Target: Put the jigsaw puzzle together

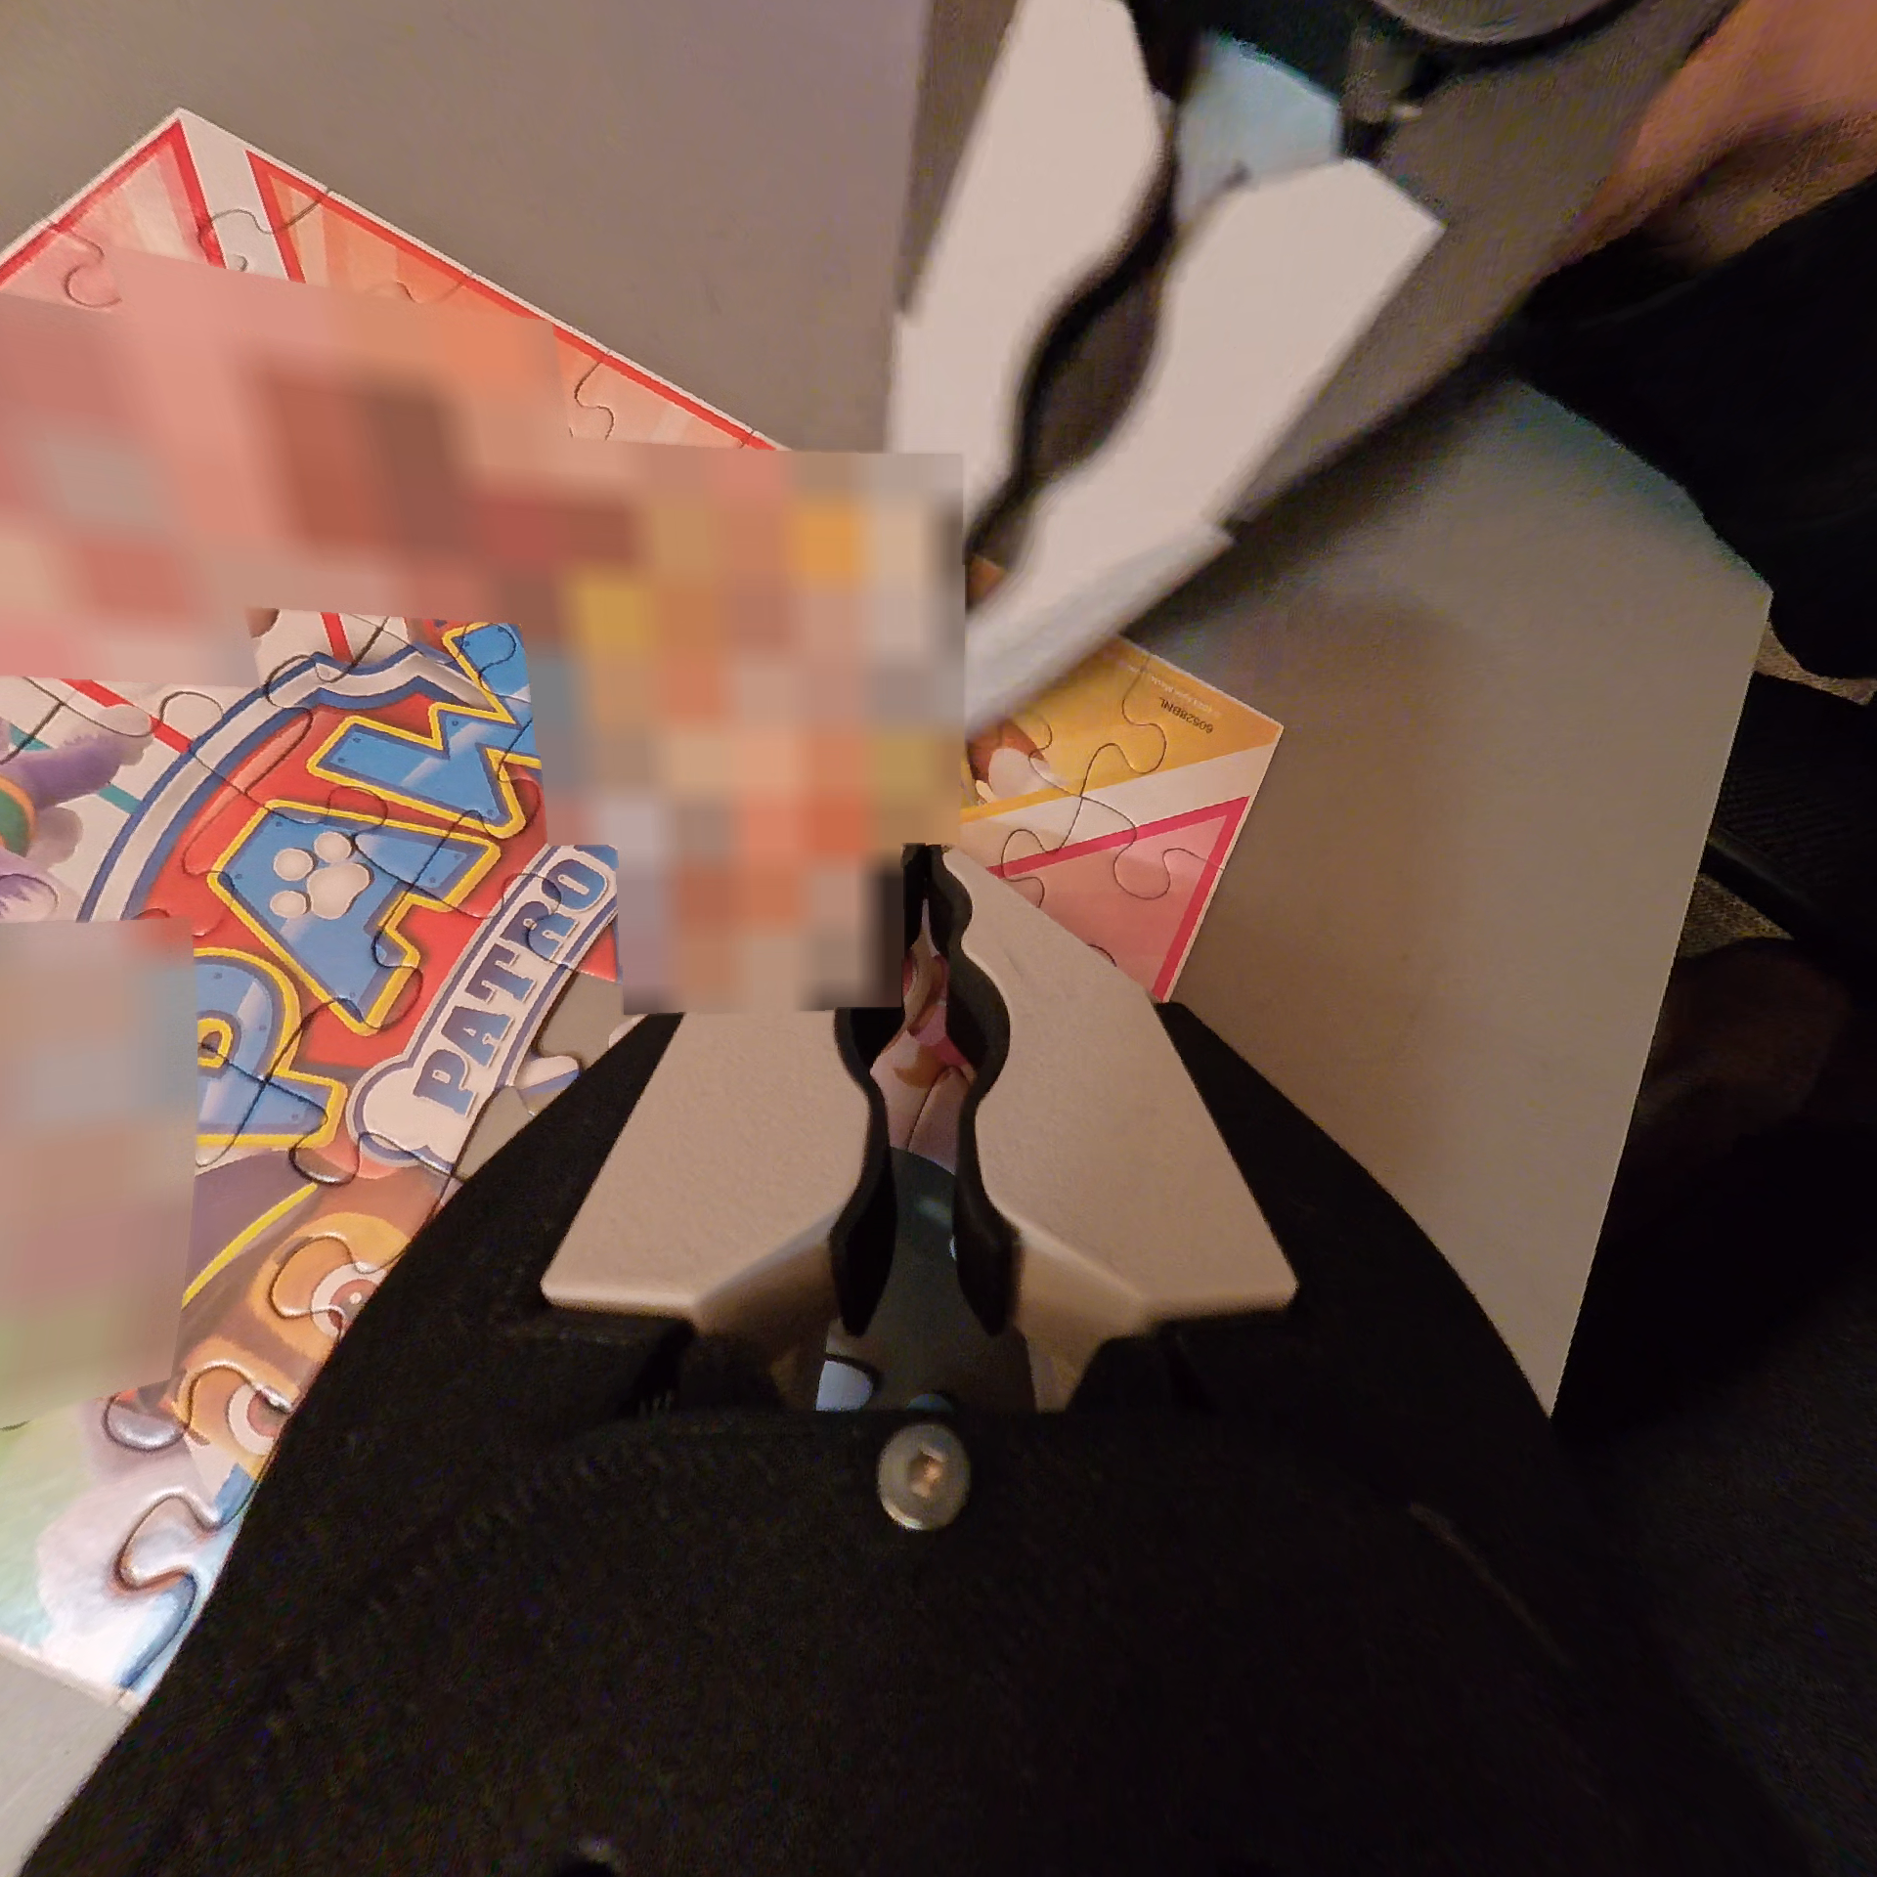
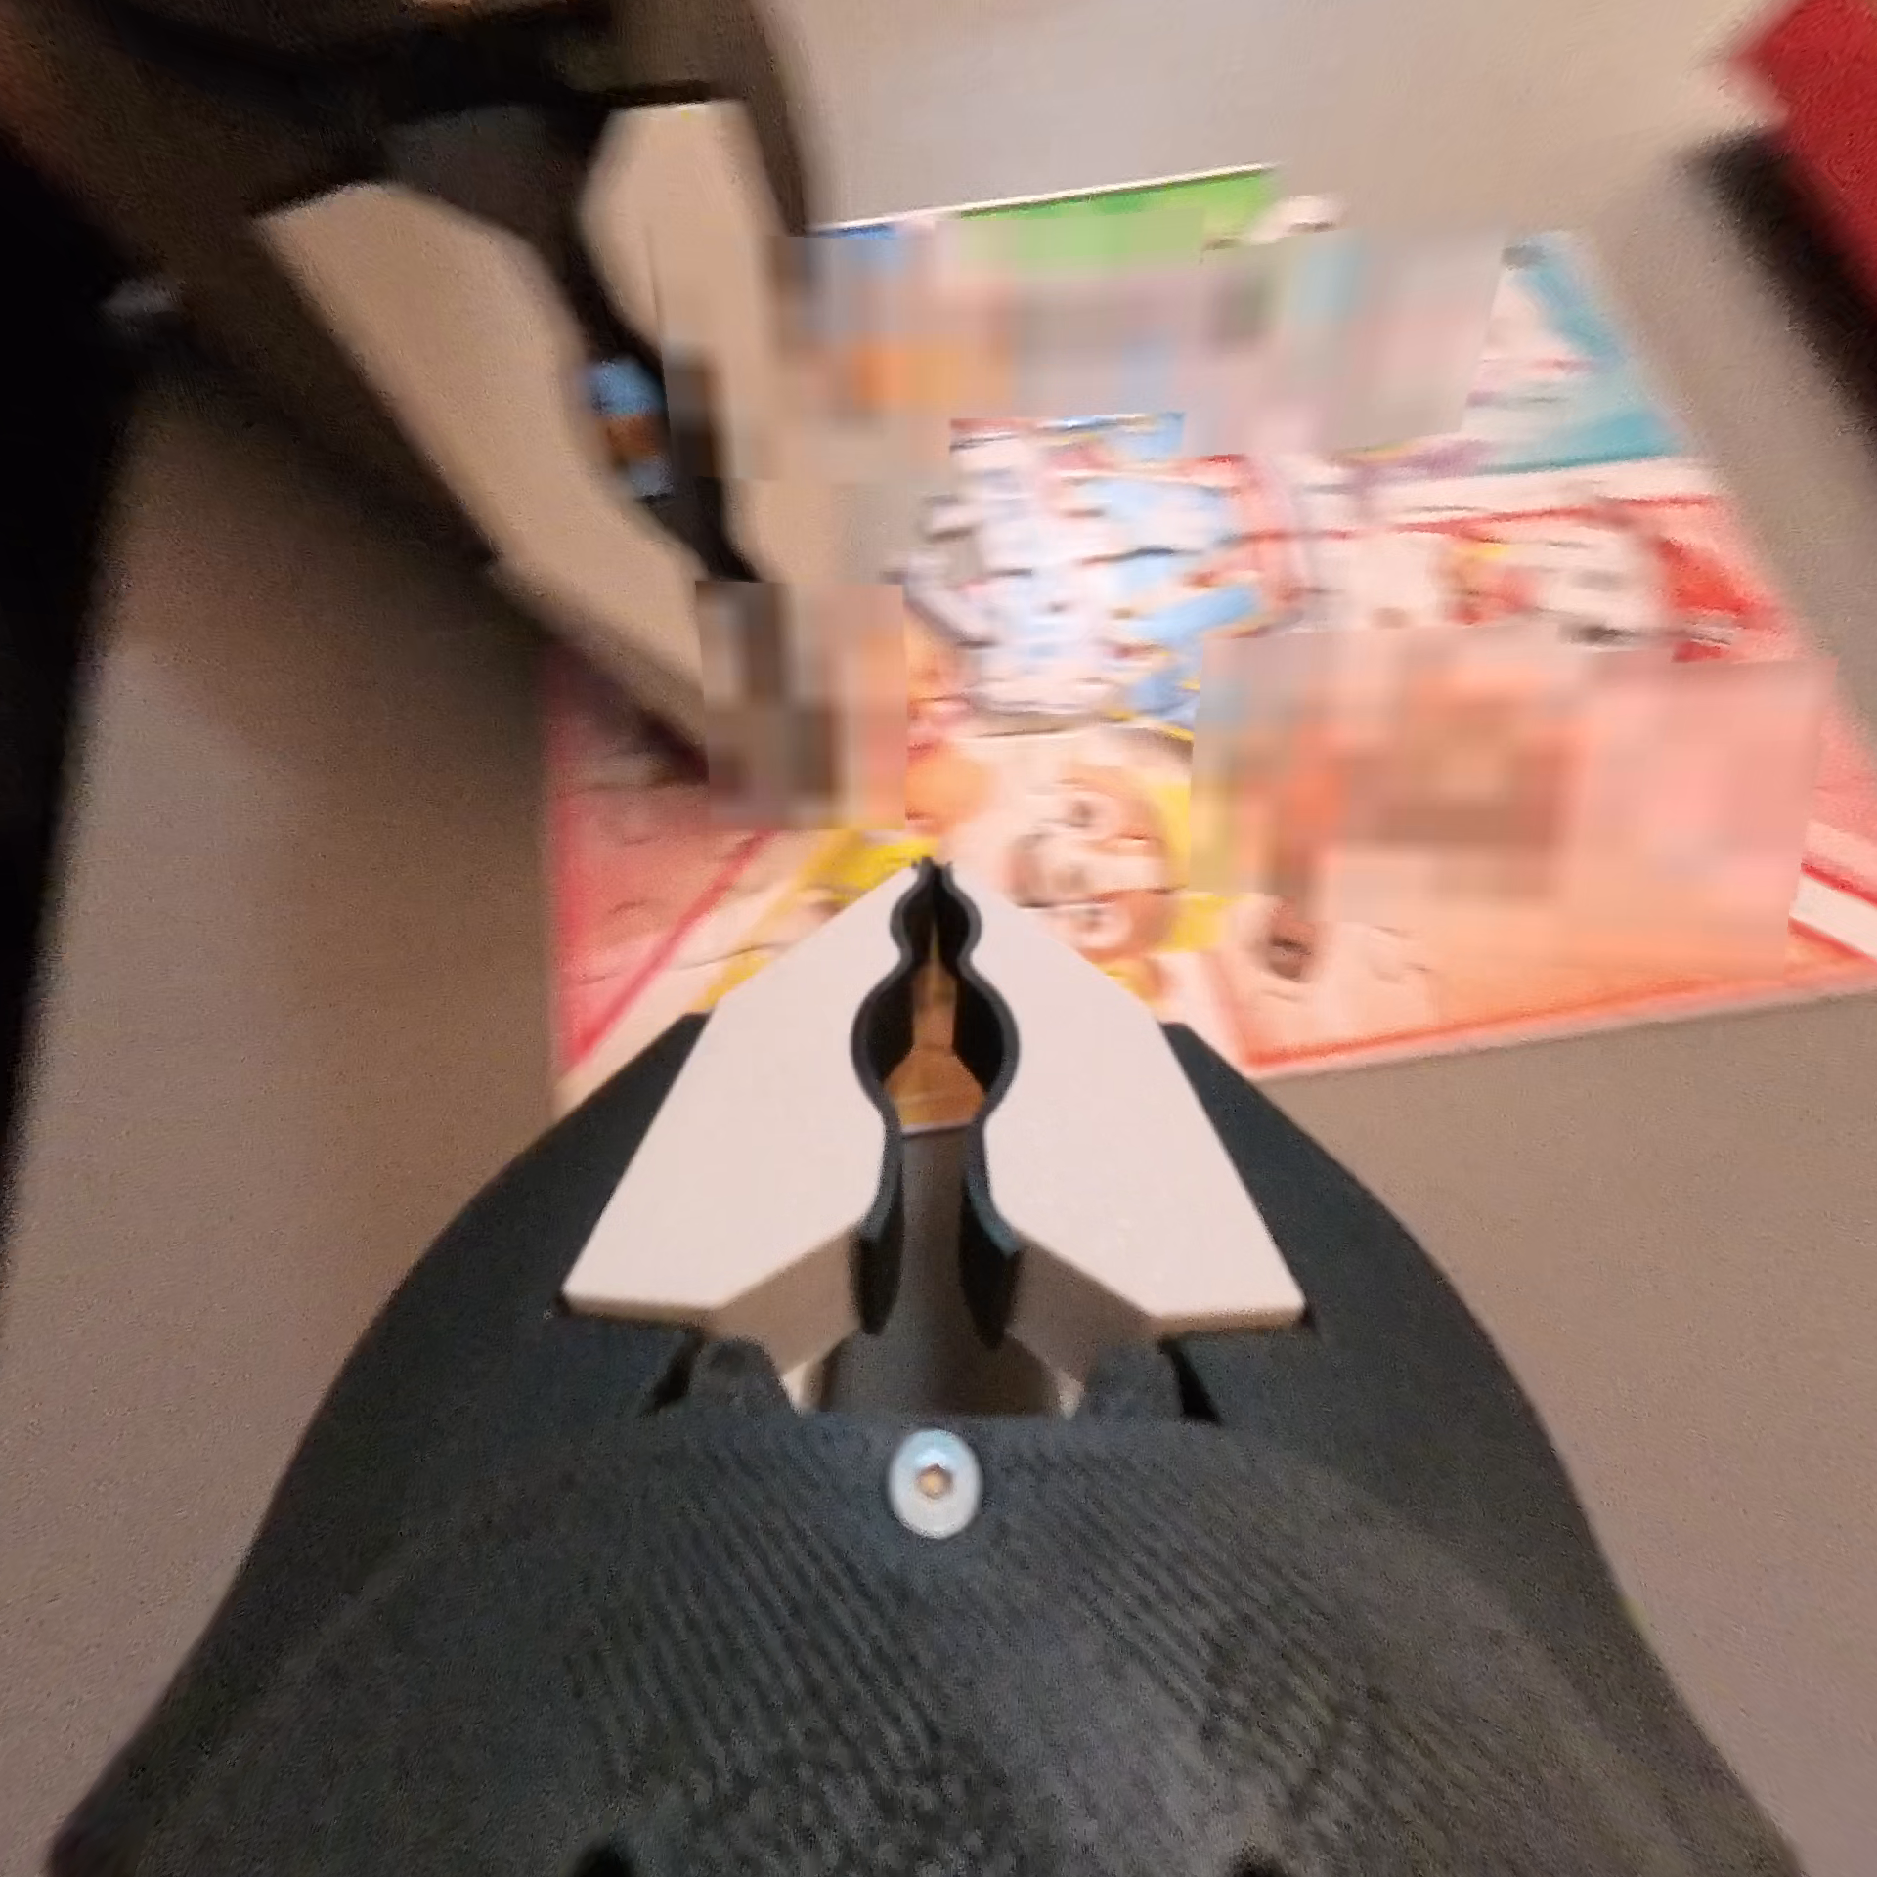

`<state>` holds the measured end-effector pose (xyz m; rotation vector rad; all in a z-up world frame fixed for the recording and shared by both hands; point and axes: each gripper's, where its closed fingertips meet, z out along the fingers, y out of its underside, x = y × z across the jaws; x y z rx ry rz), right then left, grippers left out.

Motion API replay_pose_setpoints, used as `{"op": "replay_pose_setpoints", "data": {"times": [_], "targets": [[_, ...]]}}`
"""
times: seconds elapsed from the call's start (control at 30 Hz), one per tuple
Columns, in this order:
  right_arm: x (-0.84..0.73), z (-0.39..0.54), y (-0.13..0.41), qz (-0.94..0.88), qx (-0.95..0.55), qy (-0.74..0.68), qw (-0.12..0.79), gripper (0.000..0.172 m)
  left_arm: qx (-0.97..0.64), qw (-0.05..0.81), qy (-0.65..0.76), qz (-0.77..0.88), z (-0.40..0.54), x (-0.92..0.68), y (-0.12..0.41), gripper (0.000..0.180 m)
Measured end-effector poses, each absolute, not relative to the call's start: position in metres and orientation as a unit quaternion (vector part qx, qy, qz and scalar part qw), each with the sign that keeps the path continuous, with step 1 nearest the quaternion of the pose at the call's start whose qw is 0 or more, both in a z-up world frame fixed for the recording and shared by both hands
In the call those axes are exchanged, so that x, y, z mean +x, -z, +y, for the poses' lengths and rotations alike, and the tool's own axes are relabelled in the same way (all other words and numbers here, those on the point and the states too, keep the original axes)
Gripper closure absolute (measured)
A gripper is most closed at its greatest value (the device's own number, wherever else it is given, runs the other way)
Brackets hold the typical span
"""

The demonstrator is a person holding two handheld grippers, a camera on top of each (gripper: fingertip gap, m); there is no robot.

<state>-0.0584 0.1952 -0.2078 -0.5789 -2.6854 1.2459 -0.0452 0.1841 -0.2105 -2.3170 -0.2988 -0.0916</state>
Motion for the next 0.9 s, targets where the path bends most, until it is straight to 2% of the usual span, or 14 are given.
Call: {"op": "replay_pose_setpoints", "data": {"times": [0.07,0.2,0.33,0.43,0.53,0.57,0.7,0.9], "targets": [[-0.034,0.187,0.208,-0.896,-0.151,-0.418,0.007,0.172,-0.912,0.391,0.037,-0.118,0.184,-0.045,0.211,0.18],[-0.069,0.209,0.208,-0.887,-0.208,-0.402,0.093,0.172,-0.912,0.392,0.036,-0.118,0.183,-0.045,0.211,0.18],[-0.026,0.195,0.208,-0.898,-0.136,-0.417,-0.017,0.172,-0.911,0.393,0.039,-0.12,0.183,-0.046,0.211,0.18],[-0.054,0.206,0.208,-0.891,-0.181,-0.414,0.046,0.172,-0.91,0.394,0.033,-0.128,0.182,-0.049,0.211,0.18],[-0.032,0.201,0.207,-0.896,-0.144,-0.419,-0.009,0.172,-0.909,0.394,0.036,-0.129,0.182,-0.049,0.211,0.18],[-0.034,0.2,0.207,-0.897,-0.143,-0.417,-0.001,0.172,-0.909,0.395,0.037,-0.127,0.182,-0.049,0.211,0.18],[-0.075,0.217,0.188,-0.87,-0.176,-0.439,0.14,0.172,-0.906,0.401,0.022,-0.135,0.173,-0.061,0.204,0.18],[-0.117,0.245,0.142,-0.771,-0.271,-0.527,0.233,0.172,-0.855,0.472,0.005,-0.216,0.136,-0.129,0.16,0.18]]}}
